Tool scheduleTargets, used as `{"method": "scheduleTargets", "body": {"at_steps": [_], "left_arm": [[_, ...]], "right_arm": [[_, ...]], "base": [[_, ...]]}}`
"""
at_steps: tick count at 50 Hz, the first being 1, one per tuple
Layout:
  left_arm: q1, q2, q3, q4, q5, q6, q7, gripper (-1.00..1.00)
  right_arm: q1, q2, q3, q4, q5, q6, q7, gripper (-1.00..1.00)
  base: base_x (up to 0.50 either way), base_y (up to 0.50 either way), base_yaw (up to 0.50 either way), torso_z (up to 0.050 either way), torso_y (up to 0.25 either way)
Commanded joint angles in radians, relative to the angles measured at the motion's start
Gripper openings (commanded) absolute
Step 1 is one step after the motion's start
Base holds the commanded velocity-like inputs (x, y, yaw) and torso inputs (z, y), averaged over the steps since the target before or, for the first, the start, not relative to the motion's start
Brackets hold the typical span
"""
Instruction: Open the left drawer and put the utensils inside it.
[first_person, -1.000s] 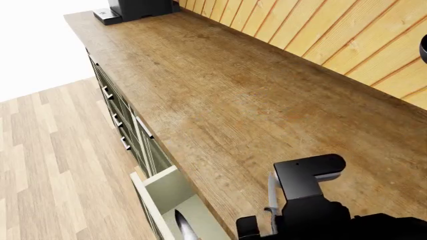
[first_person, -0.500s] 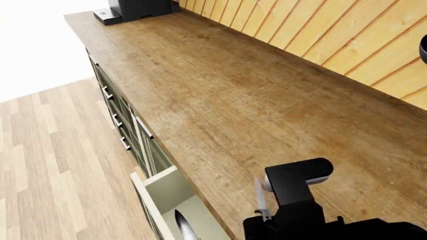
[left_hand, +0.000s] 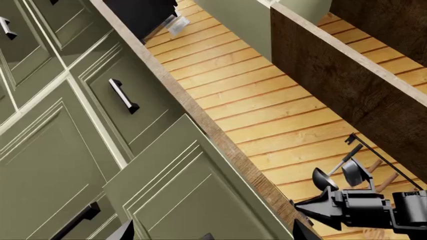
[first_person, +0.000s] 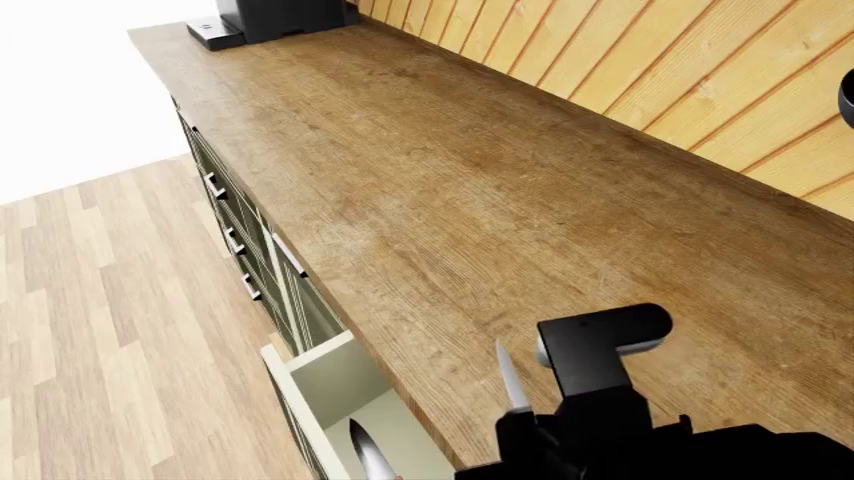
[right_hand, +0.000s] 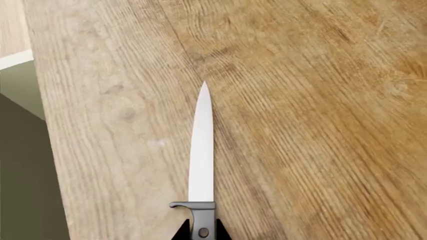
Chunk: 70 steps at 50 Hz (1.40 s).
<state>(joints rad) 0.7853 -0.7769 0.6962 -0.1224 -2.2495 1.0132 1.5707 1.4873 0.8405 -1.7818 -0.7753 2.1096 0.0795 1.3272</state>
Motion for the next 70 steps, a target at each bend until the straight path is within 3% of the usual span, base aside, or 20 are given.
{"method": "scheduleTargets", "body": {"at_steps": [1,15,22,28,57,58,70], "left_arm": [[0.0,0.005,-0.006,-0.013,0.006,-0.014,0.0,1.0],[0.0,0.007,-0.014,-0.024,0.009,-0.032,0.0,1.0],[0.0,0.013,-0.023,-0.033,0.015,-0.043,0.0,1.0],[0.0,0.022,-0.047,-0.056,0.019,-0.073,0.0,1.0],[0.0,0.023,-0.054,-0.064,0.02,-0.084,0.0,1.0],[0.0,0.023,-0.057,-0.065,0.019,-0.089,0.0,1.0],[0.0,0.022,-0.049,-0.063,0.021,-0.082,0.0,1.0]], "right_arm": [[-0.002,-0.006,-0.061,0.021,-0.012,0.036,0.047,-1.0],[0.122,-0.181,0.001,-0.221,0.08,-0.009,0.231,-1.0],[0.106,-0.322,-0.039,-0.222,0.049,-0.055,0.203,-1.0],[0.051,-0.38,-0.073,-0.15,0.017,-0.02,0.114,-1.0],[0.054,-0.315,-0.095,-0.083,0.002,-0.002,0.076,-1.0],[0.061,-0.31,-0.094,-0.078,0.009,0.002,0.07,1.0],[0.083,-0.304,-0.078,-0.089,0.017,0.003,0.064,1.0]], "base": [[0.0,0.0,0.0,0.0,0.0],[0.0,0.0,0.0,0.0,0.0],[0.0,0.0,0.0,0.0,0.0],[0.0,0.0,0.0,0.0,0.0],[0.0,0.0,0.0,0.0,0.0],[0.0,0.0,0.0,0.0,0.0],[0.0,0.0,0.0,0.0,0.0]]}}
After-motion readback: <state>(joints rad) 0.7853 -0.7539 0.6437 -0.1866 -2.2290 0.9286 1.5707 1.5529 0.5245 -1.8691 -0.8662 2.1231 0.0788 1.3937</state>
